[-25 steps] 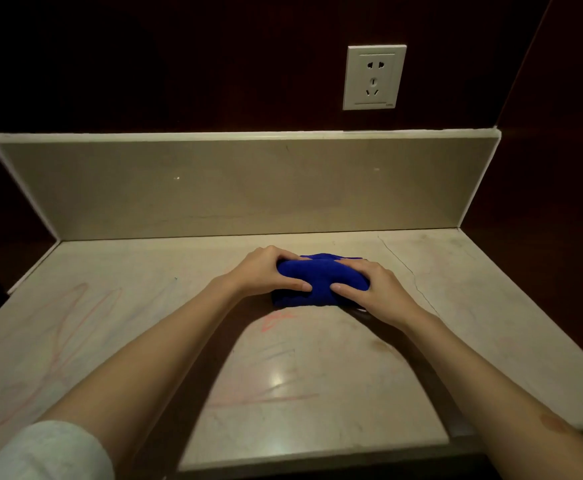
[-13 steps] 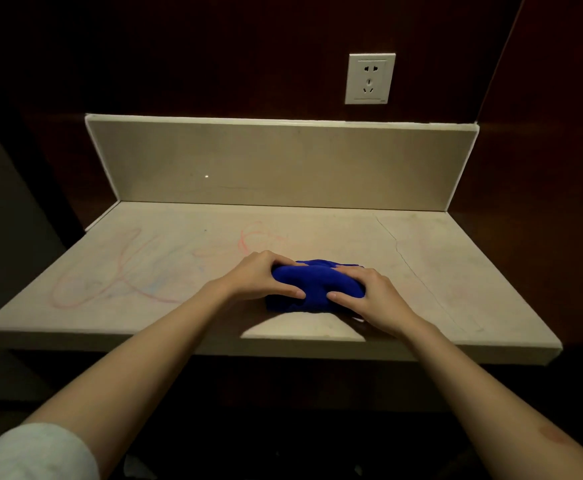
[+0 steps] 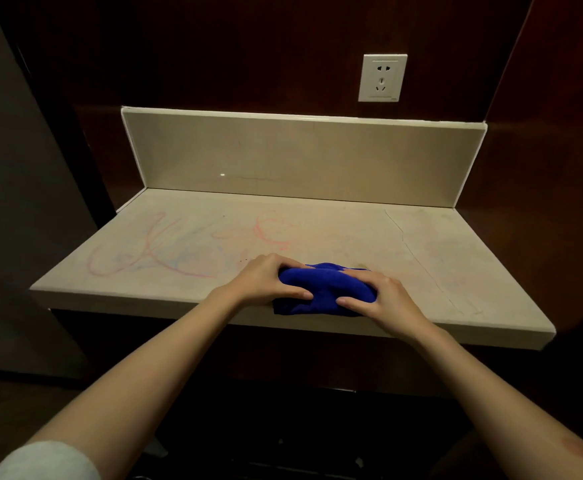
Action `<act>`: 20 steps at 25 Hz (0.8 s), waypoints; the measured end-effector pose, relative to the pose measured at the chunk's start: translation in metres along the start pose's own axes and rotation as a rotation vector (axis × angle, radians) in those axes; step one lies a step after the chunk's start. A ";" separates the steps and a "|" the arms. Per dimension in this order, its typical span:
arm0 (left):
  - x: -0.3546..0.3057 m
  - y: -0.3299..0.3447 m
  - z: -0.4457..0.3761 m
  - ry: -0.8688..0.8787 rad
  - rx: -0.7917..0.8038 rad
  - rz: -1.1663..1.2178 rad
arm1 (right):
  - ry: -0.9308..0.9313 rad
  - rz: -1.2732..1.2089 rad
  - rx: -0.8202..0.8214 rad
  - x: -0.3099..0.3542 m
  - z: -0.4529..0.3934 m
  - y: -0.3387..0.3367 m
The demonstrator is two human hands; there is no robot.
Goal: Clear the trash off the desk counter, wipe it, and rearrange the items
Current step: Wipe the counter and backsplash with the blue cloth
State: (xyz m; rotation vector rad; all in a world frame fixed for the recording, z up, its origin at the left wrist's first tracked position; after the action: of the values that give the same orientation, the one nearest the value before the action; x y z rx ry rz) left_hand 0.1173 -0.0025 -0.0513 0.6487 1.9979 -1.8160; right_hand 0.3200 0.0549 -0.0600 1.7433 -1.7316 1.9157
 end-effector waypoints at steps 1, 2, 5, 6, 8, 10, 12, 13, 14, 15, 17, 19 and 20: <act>0.002 0.000 -0.003 0.004 0.009 0.012 | 0.007 -0.018 0.000 -0.001 -0.002 -0.001; 0.006 -0.001 -0.007 0.008 0.023 0.019 | 0.012 -0.029 0.000 -0.002 -0.006 -0.001; 0.015 -0.005 -0.023 0.024 0.045 0.035 | 0.033 -0.033 0.000 -0.009 -0.022 0.000; 0.018 -0.007 -0.029 0.029 0.048 0.042 | 0.032 -0.032 -0.002 -0.011 -0.028 0.000; 0.025 -0.010 -0.043 0.032 0.046 0.045 | 0.030 -0.042 -0.002 -0.014 -0.044 0.000; 0.036 -0.015 -0.060 0.031 0.043 0.047 | 0.040 -0.054 0.008 -0.019 -0.062 0.001; 0.048 -0.021 -0.077 0.041 0.052 0.051 | 0.052 -0.055 0.010 -0.025 -0.083 0.003; 0.054 -0.024 -0.087 0.042 0.058 0.053 | 0.058 -0.053 0.004 -0.029 -0.093 0.003; 0.060 -0.027 -0.097 0.040 0.064 0.049 | 0.065 -0.054 -0.009 -0.032 -0.104 0.004; 0.066 -0.030 -0.108 0.040 0.068 0.039 | 0.077 -0.056 -0.024 -0.035 -0.114 0.004; 0.077 -0.037 -0.128 0.035 0.084 0.027 | 0.102 -0.053 -0.037 -0.040 -0.133 0.004; 0.088 -0.042 -0.147 0.030 0.113 0.025 | 0.118 -0.048 -0.036 -0.044 -0.152 0.006; 0.092 -0.044 -0.156 0.029 0.121 0.023 | 0.124 -0.046 -0.034 -0.046 -0.161 0.006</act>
State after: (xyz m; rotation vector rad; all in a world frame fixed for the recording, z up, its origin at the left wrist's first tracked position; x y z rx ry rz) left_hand 0.0222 0.1577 -0.0490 0.7348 1.9021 -1.9365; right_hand 0.2246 0.1929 -0.0573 1.6020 -1.6580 1.9191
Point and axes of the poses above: each hand's wrist, its own z-axis away from the middle knuckle, its own y-axis out of the palm, x = y × z, the point moved 5 cm from there along -z, towards the middle knuckle, and after that the axes turned 4 degrees about -z, right-handed, at the moved point
